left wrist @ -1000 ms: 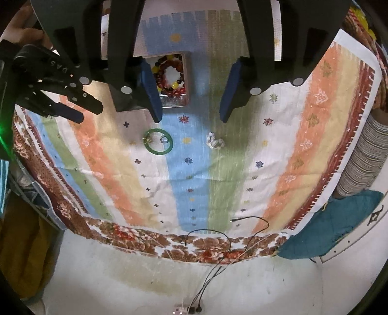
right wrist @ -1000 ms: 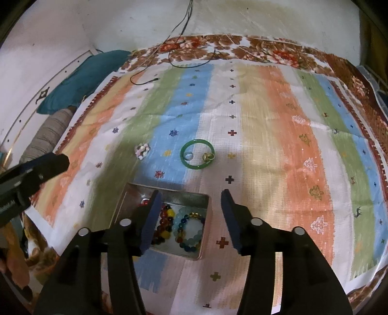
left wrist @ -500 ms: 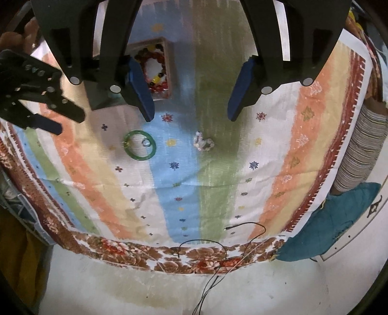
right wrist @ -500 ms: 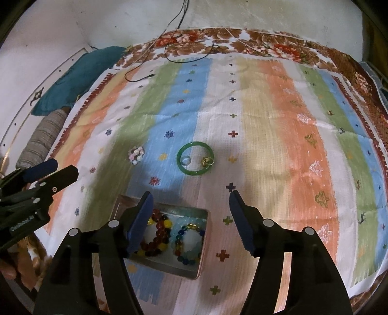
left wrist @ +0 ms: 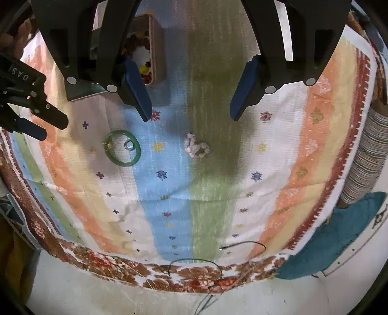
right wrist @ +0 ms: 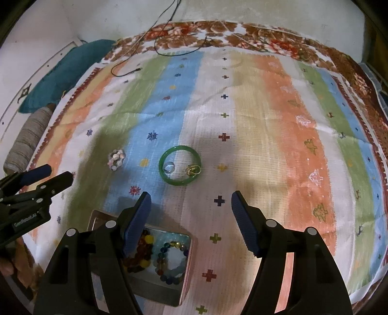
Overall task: Organize jewelry
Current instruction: 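Move both open tools toward the beaded bracelet and green jade bangle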
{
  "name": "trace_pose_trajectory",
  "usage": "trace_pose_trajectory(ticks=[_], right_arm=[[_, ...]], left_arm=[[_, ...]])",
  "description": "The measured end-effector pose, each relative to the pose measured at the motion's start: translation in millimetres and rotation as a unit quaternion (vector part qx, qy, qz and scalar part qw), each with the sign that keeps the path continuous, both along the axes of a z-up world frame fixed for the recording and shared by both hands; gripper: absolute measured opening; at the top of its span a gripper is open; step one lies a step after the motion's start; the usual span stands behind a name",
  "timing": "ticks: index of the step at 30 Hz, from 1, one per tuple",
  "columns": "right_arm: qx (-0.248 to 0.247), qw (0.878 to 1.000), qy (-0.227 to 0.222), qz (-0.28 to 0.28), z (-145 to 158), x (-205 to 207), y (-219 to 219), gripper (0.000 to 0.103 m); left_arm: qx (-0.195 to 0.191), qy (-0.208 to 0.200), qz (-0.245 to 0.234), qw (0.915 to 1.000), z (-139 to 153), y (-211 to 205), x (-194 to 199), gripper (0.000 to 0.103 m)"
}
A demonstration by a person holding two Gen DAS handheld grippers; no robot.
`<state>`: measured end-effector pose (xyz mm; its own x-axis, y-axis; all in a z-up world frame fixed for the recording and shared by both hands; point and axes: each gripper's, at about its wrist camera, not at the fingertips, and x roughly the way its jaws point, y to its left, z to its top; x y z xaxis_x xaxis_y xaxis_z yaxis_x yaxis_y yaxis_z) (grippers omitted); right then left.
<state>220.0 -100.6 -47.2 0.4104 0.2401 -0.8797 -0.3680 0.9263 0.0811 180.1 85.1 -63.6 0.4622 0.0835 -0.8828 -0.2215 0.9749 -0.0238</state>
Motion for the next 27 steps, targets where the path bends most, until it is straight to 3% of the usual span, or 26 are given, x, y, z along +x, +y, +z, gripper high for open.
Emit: trace_pose_trajectory(ticks=[5,27], right_arm=[[0.004,1.000,0.010,-0.004,-7,10,3,0.068],[-0.021,0.999,0.029,-0.027,-48,60,12,0.068]], left_arm=[[-0.007,0.009,0.001,0.9999,-10,3,10,0.067],[0.031,0.041,-0.003,0.9987,-55,15,50,0.067]])
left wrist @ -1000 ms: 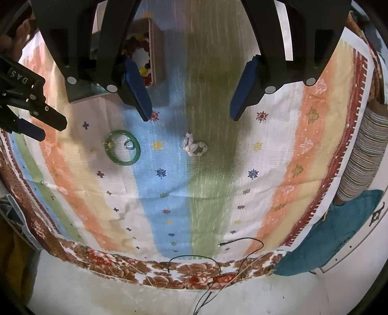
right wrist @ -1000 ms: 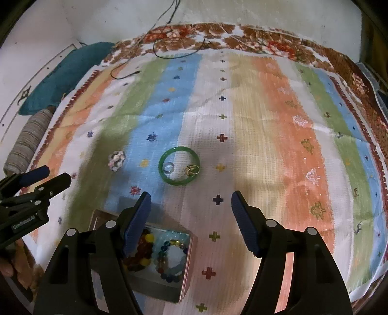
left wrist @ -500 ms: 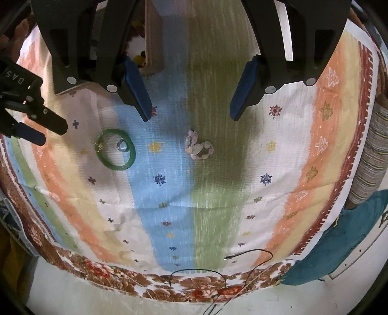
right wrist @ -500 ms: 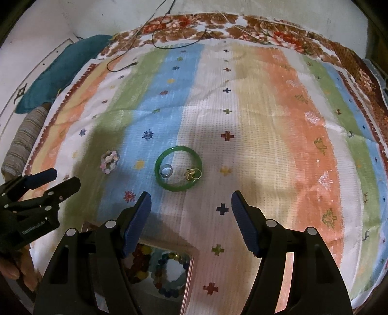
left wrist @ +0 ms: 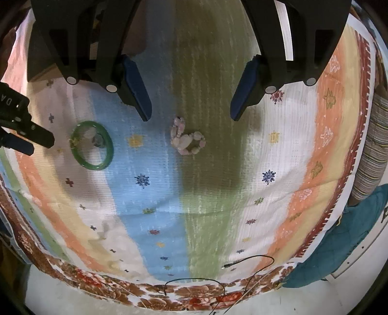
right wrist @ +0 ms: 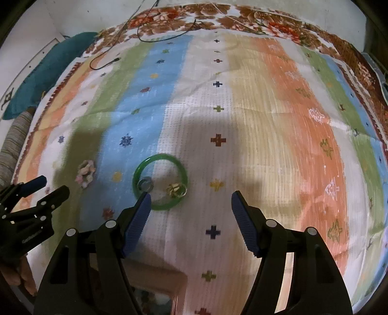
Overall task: Organize jewelry
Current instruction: 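Move both open tools toward the beaded bracelet and green jade bangle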
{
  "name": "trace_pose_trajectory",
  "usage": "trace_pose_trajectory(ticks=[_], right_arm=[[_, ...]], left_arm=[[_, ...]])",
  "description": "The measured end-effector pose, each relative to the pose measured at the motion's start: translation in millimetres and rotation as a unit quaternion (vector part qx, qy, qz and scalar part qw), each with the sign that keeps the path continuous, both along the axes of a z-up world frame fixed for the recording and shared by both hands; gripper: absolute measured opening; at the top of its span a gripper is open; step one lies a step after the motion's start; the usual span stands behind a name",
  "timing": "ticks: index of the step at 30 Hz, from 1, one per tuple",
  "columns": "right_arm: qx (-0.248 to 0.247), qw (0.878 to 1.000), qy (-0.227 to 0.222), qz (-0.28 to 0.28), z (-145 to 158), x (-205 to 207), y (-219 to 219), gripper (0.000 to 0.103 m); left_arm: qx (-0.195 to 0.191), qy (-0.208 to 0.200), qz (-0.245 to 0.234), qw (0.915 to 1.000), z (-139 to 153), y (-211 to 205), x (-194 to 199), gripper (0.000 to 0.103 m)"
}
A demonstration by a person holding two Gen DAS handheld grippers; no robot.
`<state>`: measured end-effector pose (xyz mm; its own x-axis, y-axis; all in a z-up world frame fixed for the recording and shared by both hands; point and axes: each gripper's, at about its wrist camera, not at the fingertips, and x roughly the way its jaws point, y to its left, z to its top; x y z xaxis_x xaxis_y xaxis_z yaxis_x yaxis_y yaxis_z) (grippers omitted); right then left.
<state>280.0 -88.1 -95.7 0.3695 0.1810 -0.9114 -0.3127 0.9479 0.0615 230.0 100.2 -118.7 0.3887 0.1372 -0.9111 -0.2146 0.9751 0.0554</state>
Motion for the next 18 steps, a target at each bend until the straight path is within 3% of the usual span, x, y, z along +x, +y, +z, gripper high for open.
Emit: trace_pose_trajectory(ticks=[5,9,18], right_arm=[[-0.002,1.000,0.006,-0.002,-10,12,3,0.068],[0.024,0.999,0.038,-0.010,-20,24,2,0.068],[0.010,0.999,0.041,-0.014,-33,38,9,0.068]], left_arm=[[-0.001,0.006,0.003,1.0000,-10,6,7,0.067],[0.000,0.008,0.002,1.0000,-15,9,11,0.067],[0.007,0.015,-0.004,0.9999,-29,9,23,0.068]])
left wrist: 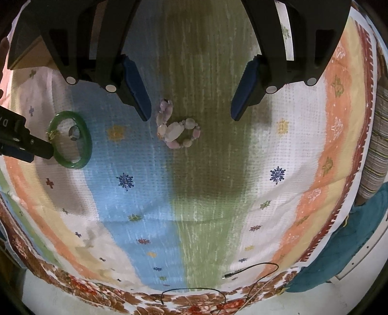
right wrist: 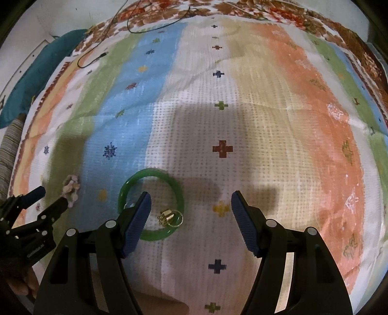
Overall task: Organize jewelry
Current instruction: 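Move both open tools toward the beaded bracelet and green jade bangle, then grasp the pink-white beaded bracelet with the left tool while the right tool grasps the green bangle rim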
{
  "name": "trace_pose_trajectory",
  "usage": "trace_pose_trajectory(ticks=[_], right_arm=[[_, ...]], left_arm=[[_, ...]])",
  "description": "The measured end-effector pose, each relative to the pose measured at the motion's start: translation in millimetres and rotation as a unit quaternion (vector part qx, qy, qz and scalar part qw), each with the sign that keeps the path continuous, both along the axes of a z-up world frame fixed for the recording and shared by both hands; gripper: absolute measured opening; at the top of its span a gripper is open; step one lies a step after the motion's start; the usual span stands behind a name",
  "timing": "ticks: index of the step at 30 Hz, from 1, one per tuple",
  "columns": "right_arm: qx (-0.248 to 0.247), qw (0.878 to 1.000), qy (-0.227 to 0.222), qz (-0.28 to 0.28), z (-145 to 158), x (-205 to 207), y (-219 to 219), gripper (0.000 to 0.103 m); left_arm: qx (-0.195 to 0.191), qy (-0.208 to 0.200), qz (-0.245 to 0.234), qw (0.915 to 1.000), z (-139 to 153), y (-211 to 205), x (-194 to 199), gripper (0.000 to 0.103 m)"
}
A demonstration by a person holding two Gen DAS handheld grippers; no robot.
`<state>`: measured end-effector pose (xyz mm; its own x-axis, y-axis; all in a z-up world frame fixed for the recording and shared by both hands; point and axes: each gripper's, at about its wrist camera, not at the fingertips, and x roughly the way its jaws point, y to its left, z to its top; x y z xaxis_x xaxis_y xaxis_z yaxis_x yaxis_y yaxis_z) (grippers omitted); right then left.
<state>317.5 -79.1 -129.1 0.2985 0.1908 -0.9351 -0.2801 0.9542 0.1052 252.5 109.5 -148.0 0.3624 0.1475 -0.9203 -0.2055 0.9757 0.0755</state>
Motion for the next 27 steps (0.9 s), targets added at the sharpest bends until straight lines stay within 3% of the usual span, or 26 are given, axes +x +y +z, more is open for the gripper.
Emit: trace_pose_trajectory(ticks=[6,9,12,14,16,20,27], right_arm=[[-0.016,1.000,-0.005,0.018,-7,6,11,0.068],[-0.031,0.999,-0.014,0.025,-8,10,16,0.050],[-0.029,0.999,-0.008,0.035,-11,11,16,0.041],[-0.037,0.998,-0.013,0.044,-12,10,18,0.034],[-0.052,0.997,-0.020,0.050,-13,8,20,0.011],[-0.064,0.995,-0.032,0.070,-14,4,23,0.009],[-0.058,0.995,-0.028,0.074,-13,1,22,0.008]], left_arm=[[0.006,0.006,-0.011,0.9999,-8,-2,7,0.069],[0.017,0.012,-0.012,0.9997,-15,-2,9,0.069],[0.007,0.014,-0.011,0.9998,-21,2,9,0.066],[0.005,0.009,-0.017,0.9998,-21,2,9,0.051],[0.005,0.006,-0.020,0.9998,-20,1,9,0.036],[0.007,0.008,-0.033,0.9994,-20,-4,9,0.015],[0.003,0.012,-0.036,0.9993,-19,-4,7,0.012]])
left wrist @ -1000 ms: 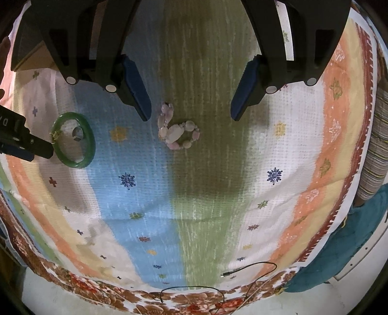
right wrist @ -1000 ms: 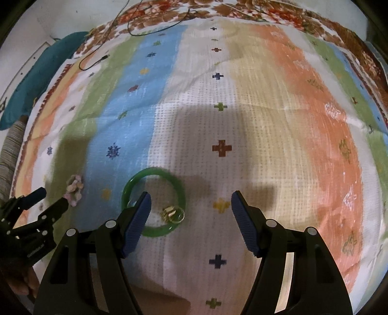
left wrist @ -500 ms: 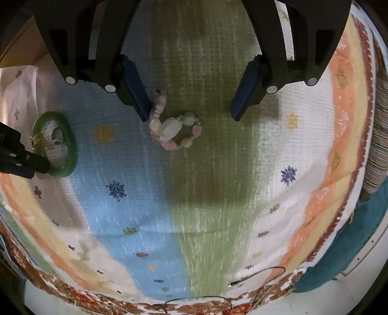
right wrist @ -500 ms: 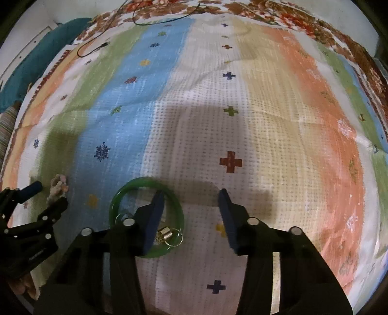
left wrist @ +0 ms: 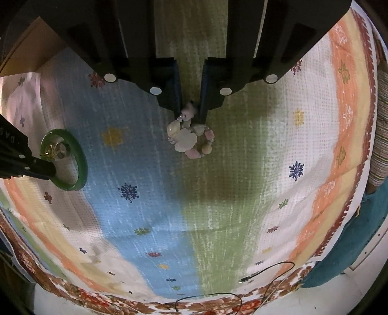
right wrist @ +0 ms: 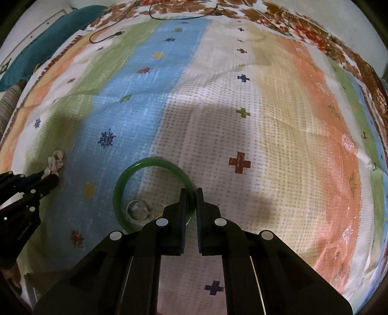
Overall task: Organize jewelry
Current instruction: 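Grasp the pink-white beaded bracelet with the left tool while the right tool grasps the green bangle rim, then lift both held items and carry them over the silver tin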
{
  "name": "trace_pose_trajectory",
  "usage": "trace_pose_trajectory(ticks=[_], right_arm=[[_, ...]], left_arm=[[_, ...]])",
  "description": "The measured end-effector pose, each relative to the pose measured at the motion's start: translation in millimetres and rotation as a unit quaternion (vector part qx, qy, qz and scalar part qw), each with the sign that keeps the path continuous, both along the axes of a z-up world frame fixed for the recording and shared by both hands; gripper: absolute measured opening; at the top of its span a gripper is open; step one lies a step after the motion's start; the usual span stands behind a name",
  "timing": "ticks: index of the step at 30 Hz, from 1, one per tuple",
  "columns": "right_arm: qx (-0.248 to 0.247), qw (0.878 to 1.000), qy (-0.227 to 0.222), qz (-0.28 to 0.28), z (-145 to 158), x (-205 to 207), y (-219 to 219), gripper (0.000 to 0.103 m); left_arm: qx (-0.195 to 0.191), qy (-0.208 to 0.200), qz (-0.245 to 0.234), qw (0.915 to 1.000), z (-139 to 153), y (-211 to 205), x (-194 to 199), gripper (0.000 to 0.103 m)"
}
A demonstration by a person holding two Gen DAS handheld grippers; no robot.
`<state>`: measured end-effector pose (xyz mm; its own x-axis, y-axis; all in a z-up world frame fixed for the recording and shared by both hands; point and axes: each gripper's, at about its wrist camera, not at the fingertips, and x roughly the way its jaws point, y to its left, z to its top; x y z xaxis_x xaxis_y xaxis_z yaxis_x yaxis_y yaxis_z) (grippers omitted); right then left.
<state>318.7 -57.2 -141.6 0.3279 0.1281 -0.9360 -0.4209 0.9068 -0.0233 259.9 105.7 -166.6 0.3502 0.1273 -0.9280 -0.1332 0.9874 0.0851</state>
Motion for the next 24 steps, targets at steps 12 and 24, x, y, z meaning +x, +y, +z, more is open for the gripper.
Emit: trace_pose_trajectory(ticks=[12,24], right_arm=[[-0.011,1.000,0.008,0.002,7,-10,-10,0.008],[0.005,1.000,-0.019,-0.010,42,-32,-25,0.008]], left_arm=[[0.008,0.008,0.008,0.9999,4,3,-7,0.012],[0.001,-0.011,-0.005,0.9999,31,-10,-21,0.006]])
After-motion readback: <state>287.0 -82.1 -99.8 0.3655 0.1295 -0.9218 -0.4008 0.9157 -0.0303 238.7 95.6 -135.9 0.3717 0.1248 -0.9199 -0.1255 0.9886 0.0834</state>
